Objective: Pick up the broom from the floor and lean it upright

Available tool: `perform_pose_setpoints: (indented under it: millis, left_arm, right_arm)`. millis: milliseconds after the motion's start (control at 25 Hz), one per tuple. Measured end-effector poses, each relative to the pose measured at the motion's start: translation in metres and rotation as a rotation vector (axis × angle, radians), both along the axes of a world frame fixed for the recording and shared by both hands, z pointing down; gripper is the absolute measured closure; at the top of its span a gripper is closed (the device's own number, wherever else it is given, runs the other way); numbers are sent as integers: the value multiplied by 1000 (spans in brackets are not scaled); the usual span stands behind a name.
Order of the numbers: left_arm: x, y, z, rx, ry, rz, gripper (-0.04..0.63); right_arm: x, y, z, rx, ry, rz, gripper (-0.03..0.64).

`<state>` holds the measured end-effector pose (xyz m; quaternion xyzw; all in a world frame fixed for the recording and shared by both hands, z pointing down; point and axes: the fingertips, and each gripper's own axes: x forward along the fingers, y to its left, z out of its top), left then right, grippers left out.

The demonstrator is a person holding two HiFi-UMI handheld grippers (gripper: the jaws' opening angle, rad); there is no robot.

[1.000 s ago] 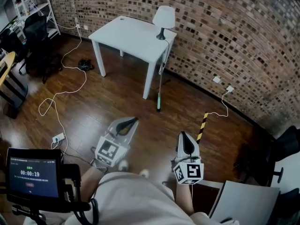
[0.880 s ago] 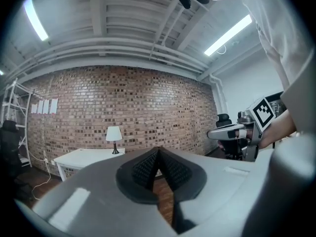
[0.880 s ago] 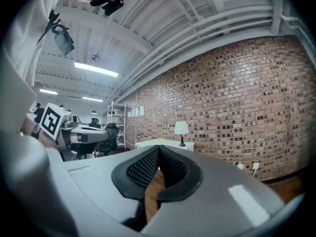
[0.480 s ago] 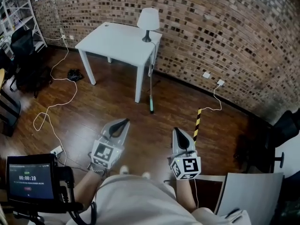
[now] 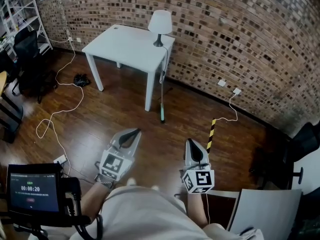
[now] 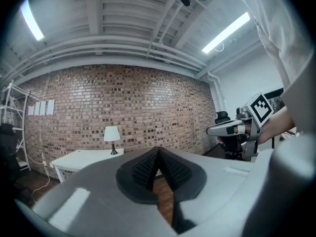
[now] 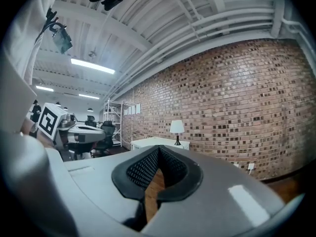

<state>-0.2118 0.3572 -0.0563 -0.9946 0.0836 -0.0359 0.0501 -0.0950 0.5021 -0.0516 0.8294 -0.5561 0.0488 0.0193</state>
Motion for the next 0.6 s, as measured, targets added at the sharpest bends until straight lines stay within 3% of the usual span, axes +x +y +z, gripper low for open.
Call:
perform_pose_setpoints:
  millis: [600]
  left_arm:
    - [8,-5,4,-10,-14,-12,594]
  right_arm:
    - [7,-4,0,-11,-2,-9,606]
